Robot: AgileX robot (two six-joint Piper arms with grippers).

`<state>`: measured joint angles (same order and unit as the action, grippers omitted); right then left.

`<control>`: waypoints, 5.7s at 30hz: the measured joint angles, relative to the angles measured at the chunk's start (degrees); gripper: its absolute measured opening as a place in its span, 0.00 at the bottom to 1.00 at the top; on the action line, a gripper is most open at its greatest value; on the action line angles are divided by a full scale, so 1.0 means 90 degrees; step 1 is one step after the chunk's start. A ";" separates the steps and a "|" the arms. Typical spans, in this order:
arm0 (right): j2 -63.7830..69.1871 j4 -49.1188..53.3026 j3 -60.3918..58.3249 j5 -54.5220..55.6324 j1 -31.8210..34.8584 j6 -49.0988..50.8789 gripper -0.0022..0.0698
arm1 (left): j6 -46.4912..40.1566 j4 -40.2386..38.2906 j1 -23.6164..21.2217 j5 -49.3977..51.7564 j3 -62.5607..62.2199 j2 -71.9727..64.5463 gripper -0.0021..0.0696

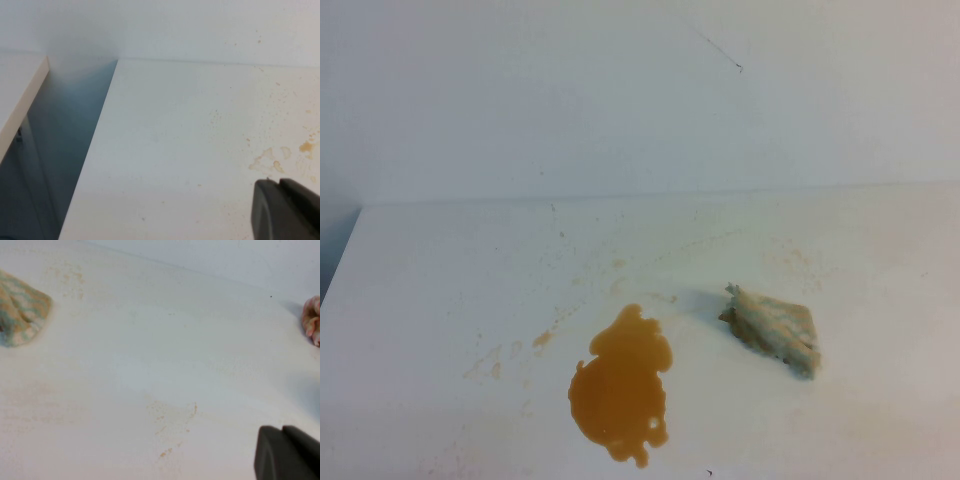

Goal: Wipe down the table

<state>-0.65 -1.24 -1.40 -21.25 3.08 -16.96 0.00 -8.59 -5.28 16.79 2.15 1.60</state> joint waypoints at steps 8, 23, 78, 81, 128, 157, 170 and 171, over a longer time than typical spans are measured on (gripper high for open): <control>0.0000 0.0000 0.0000 0.0000 0.0000 0.0000 0.03 | 0.0000 0.0000 0.0000 0.0000 0.0000 0.0000 0.03; 0.0000 0.0000 0.0000 0.0000 0.0000 0.0000 0.03 | 0.0000 0.0000 0.0000 0.0000 0.0000 0.0000 0.03; 0.8640 -0.1920 0.6569 -0.1073 -0.0943 -0.1817 0.04 | 0.0000 0.0000 0.0000 0.0000 0.0000 0.0000 0.03; 0.9489 -0.1745 0.7290 -0.1523 -0.1513 -0.2043 0.15 | 0.0000 0.0000 0.0000 0.0000 0.0000 0.0000 0.03; 1.3520 -0.5722 1.0608 -0.5249 -0.3860 -0.4665 0.08 | 0.0000 0.0000 0.0000 0.0000 0.0000 0.0000 0.03; 1.3775 -0.4446 1.0654 -0.5263 -0.4551 -0.4139 0.45 | 0.0000 0.0000 0.0000 0.0000 0.0000 0.0000 0.03; 1.4142 -0.2590 1.0654 -0.4375 -0.5489 -0.3496 0.44 | 0.0000 0.0000 0.0000 0.0000 0.0000 0.0000 0.03; 1.4159 -0.2535 1.0654 -0.4259 -0.5517 -0.3418 0.44 | 0.0000 0.0000 0.0000 0.0000 0.0000 0.0000 0.03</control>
<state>126.78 -24.06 94.49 -59.58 -46.57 -47.73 0.00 -8.59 -5.28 16.79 2.15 1.60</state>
